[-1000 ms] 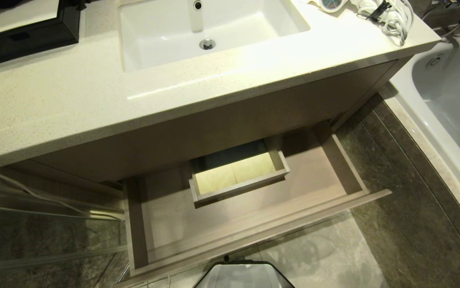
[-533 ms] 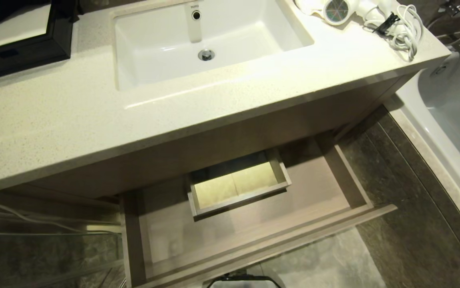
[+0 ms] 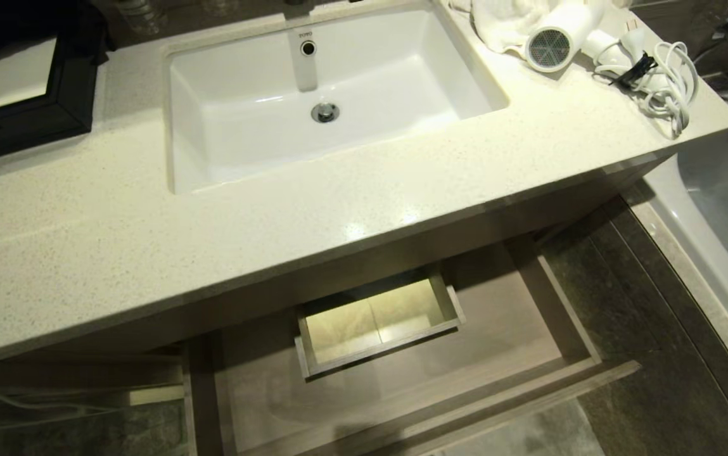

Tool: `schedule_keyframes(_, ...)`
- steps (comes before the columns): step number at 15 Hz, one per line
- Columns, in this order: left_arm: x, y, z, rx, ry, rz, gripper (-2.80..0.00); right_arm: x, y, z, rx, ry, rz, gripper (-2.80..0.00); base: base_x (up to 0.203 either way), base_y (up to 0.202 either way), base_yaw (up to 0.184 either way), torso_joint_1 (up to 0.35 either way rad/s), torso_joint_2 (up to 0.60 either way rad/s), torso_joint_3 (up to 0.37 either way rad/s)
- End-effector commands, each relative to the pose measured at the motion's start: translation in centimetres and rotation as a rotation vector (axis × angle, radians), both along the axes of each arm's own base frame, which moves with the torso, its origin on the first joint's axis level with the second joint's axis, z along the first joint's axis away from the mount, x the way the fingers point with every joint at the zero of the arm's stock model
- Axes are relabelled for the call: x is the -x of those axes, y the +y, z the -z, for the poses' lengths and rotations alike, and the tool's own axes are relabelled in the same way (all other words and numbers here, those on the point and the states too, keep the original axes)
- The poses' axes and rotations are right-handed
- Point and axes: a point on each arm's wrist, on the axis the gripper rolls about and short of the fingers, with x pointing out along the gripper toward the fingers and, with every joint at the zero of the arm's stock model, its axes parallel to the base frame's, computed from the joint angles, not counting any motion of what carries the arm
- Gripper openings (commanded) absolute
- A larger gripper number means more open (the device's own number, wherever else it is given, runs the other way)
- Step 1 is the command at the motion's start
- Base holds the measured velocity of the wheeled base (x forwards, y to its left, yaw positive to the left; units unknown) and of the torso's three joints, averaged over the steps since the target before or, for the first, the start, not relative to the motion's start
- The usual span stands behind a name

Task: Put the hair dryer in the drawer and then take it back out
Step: Pick up the hairdryer

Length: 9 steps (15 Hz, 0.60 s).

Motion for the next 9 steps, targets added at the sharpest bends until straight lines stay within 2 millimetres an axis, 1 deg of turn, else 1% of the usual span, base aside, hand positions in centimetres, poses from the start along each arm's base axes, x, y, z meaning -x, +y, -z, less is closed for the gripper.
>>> schedule_keyframes(1,0.0,0.0,0.0,0.000,0.000,0.000,-2.80,-0.3,-0.1,-0.1,-0.002,0.010,0.003,-2.80,0.000,0.000,0.000,0.349,-0.18,0.169)
schedule_keyframes(4,0.0,0.0,0.0,0.000,0.001,0.000,-2.80,-1.0,-0.4,-0.7,-0.007,0.017,0.024,-2.80,0.000,0.000,0.000,0.345,-0.20,0.147)
schedule_keyframes(6,0.0,0.0,0.0,0.000,0.001,0.000,-2.80,-2.1,-0.8,-1.5,-0.015,0.029,0.029,-2.80,0.000,0.000,0.000,0.369,-0.23,0.117)
schedule_keyframes(7,0.0,0.0,0.0,0.000,0.000,0.000,-2.80,-2.8,-1.1,-2.1,-0.020,0.034,0.044,-2.80,0.000,0.000,0.000,0.236,-0.15,0.076)
schedule_keyframes(9,0.0,0.0,0.0,0.000,0.000,0.000,-2.80,-4.4,-1.9,-3.1,-0.040,0.075,0.099,-2.80,0.000,0.000,0.000,0.109,-0.06,0.037)
